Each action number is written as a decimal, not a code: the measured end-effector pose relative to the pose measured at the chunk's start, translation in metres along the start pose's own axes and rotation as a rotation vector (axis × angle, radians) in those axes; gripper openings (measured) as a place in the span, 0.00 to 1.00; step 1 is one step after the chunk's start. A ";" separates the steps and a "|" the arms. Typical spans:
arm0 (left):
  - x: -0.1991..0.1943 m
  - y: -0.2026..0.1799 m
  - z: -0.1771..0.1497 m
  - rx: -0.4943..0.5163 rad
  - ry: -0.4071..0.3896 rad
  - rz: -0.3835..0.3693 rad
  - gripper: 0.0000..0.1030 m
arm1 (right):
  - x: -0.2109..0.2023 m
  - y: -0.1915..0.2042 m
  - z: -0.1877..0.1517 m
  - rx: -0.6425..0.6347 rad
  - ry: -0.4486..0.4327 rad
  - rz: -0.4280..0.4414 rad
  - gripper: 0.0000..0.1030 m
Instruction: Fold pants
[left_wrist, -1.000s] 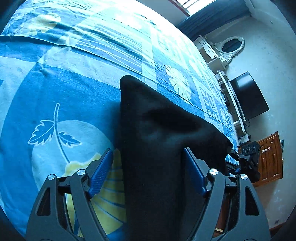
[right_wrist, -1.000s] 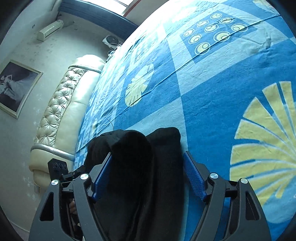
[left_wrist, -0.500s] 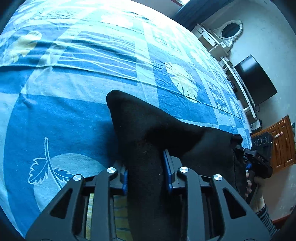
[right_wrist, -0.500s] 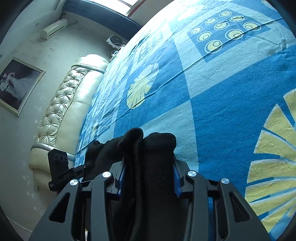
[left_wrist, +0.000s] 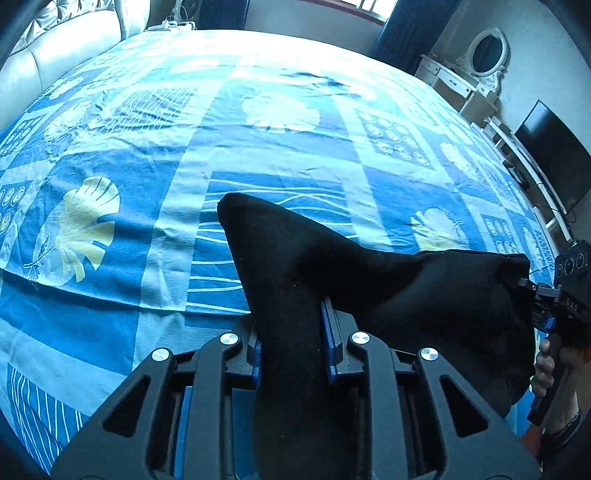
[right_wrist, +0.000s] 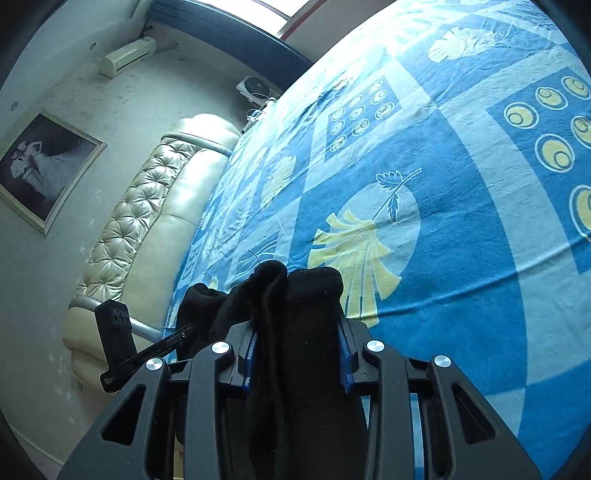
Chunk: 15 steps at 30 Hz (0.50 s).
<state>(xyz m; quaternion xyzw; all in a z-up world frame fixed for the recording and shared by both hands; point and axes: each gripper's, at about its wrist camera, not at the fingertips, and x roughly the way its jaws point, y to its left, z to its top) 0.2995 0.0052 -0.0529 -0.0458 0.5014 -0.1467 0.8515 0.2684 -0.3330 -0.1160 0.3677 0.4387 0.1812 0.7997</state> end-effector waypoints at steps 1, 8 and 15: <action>0.008 0.003 -0.001 -0.004 0.013 0.003 0.24 | 0.007 -0.007 0.001 0.017 0.016 -0.025 0.33; 0.014 0.005 -0.015 0.033 -0.043 0.005 0.30 | 0.016 -0.037 -0.001 0.087 0.037 0.042 0.33; 0.015 0.008 -0.017 0.032 -0.054 -0.005 0.33 | 0.016 -0.038 -0.004 0.090 0.025 0.060 0.33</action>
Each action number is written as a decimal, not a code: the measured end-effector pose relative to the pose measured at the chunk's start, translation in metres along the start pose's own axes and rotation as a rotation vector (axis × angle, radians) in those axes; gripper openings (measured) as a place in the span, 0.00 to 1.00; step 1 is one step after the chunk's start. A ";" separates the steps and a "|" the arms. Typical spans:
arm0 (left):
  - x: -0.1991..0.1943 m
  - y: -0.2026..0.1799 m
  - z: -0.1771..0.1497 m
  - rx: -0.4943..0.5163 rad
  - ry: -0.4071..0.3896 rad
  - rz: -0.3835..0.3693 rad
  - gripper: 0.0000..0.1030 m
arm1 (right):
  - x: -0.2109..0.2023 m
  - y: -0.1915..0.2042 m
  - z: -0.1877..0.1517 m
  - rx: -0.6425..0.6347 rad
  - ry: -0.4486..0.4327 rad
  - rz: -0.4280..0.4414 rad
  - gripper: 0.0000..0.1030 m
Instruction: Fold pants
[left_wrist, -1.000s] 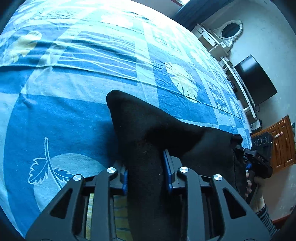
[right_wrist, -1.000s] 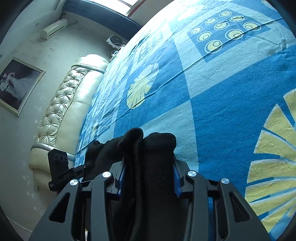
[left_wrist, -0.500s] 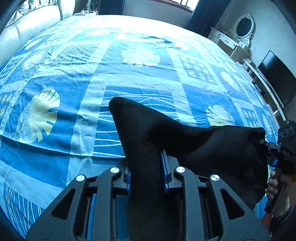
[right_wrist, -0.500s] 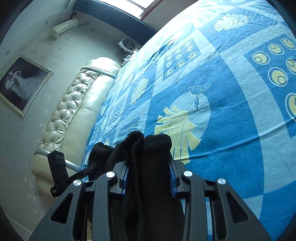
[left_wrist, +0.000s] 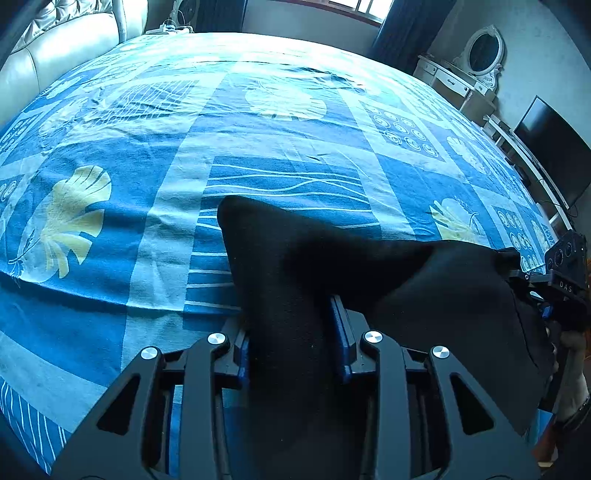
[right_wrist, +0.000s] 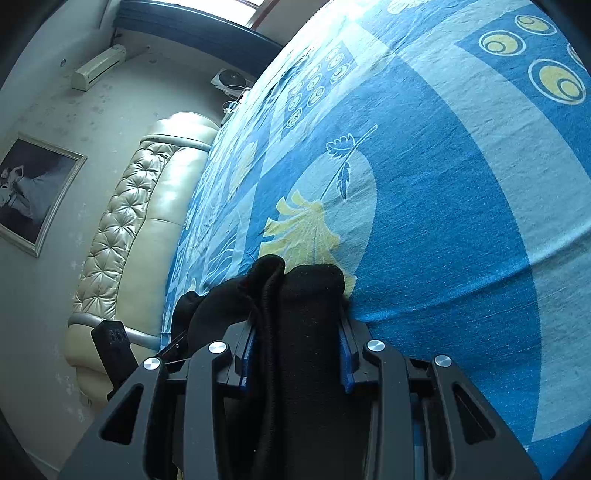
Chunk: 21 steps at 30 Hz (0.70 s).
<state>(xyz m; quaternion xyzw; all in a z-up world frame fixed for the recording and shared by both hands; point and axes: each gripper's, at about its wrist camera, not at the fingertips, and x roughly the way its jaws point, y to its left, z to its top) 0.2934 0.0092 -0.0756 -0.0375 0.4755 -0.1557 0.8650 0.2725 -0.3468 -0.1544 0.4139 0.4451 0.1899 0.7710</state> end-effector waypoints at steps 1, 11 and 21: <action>0.000 0.000 0.000 0.002 -0.002 0.003 0.33 | 0.000 0.000 0.000 -0.001 -0.002 0.001 0.33; 0.001 0.002 -0.002 -0.006 -0.012 -0.001 0.37 | -0.002 -0.006 -0.001 -0.004 -0.012 0.016 0.33; 0.000 0.006 -0.001 -0.035 0.002 -0.002 0.52 | -0.006 -0.011 0.001 0.020 -0.006 0.037 0.36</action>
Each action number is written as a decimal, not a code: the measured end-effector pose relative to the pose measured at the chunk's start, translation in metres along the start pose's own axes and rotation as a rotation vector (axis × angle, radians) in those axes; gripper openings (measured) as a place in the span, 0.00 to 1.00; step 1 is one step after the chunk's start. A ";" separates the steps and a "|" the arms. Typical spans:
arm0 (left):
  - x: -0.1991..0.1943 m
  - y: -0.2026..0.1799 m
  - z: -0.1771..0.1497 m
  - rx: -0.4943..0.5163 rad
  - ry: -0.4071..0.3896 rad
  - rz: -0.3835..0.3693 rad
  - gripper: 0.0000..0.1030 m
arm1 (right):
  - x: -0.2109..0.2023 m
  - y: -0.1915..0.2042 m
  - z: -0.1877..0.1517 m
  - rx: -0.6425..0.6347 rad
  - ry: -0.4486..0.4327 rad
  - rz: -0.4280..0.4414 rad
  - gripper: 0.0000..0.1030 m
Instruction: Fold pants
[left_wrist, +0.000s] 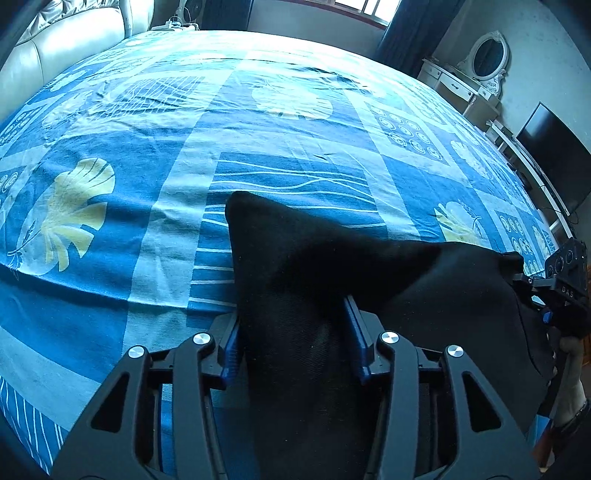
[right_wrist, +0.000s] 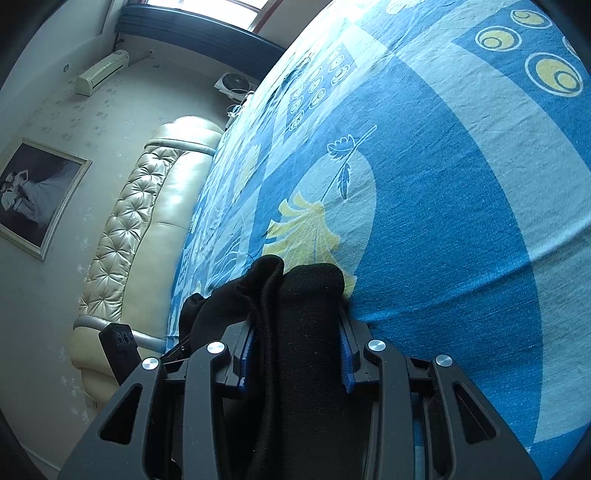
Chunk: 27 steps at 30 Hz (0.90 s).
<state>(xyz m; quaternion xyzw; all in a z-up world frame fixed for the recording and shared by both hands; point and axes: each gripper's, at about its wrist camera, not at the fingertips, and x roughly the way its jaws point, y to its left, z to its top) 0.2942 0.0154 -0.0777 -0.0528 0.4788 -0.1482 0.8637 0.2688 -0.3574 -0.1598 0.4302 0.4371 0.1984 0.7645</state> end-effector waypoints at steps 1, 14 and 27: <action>-0.002 0.002 0.000 -0.012 -0.002 0.010 0.57 | -0.001 0.001 0.000 0.002 0.000 0.008 0.40; -0.060 0.031 -0.065 -0.172 0.032 -0.186 0.87 | -0.056 0.009 -0.041 0.055 -0.017 0.060 0.73; -0.079 0.034 -0.121 -0.324 0.059 -0.351 0.88 | -0.070 0.015 -0.094 0.035 0.013 0.021 0.76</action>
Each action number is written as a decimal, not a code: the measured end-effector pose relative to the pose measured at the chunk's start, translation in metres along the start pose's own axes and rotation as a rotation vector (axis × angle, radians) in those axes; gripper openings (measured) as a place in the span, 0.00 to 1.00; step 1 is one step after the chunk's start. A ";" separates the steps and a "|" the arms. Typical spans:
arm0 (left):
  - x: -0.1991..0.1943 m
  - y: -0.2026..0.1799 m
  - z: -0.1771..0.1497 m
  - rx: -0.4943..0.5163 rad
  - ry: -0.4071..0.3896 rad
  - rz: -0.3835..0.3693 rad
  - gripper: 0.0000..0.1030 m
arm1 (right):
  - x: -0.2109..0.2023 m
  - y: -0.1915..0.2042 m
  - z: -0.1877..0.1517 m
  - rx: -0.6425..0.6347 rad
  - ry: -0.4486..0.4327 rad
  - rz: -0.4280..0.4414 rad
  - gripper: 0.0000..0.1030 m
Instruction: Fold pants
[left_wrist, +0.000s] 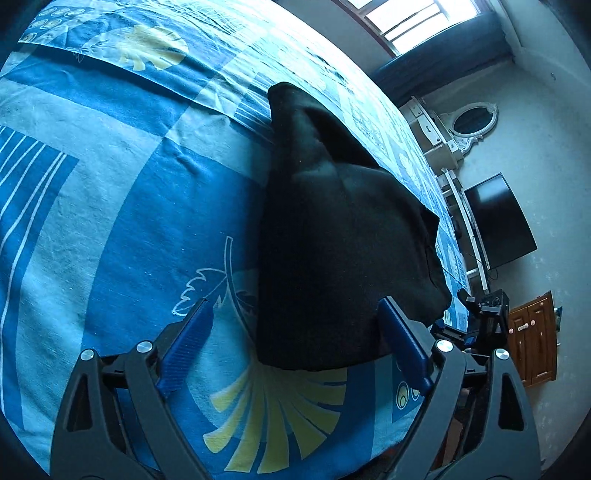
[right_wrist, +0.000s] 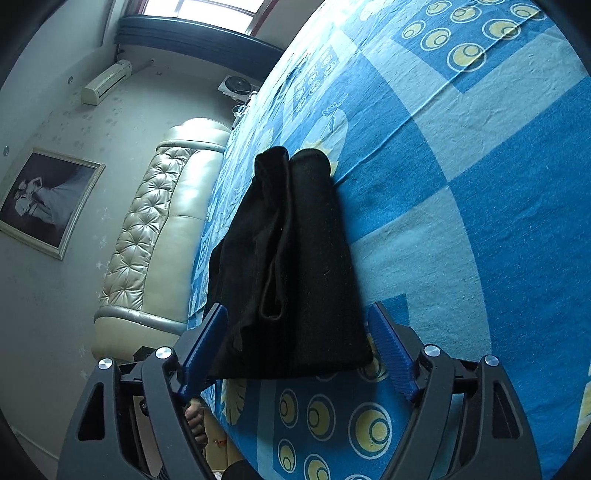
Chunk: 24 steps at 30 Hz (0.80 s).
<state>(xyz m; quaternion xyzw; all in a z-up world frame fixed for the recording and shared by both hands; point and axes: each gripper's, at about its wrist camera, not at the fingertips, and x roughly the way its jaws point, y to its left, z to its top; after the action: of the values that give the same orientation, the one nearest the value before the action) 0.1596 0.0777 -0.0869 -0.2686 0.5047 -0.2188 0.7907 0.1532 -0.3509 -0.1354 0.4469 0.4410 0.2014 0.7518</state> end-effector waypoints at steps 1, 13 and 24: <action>0.002 -0.003 0.000 0.002 0.003 -0.002 0.88 | 0.003 0.004 -0.001 -0.011 -0.005 -0.013 0.78; 0.027 -0.015 0.003 -0.045 0.044 0.002 0.67 | 0.029 0.027 -0.008 -0.105 0.009 -0.133 0.72; 0.016 -0.040 -0.002 0.077 0.005 0.161 0.44 | 0.026 0.028 -0.011 -0.089 -0.003 -0.146 0.47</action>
<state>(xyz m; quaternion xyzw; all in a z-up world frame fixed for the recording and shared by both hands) 0.1615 0.0366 -0.0724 -0.1962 0.5178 -0.1742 0.8143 0.1604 -0.3128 -0.1270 0.3799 0.4617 0.1649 0.7844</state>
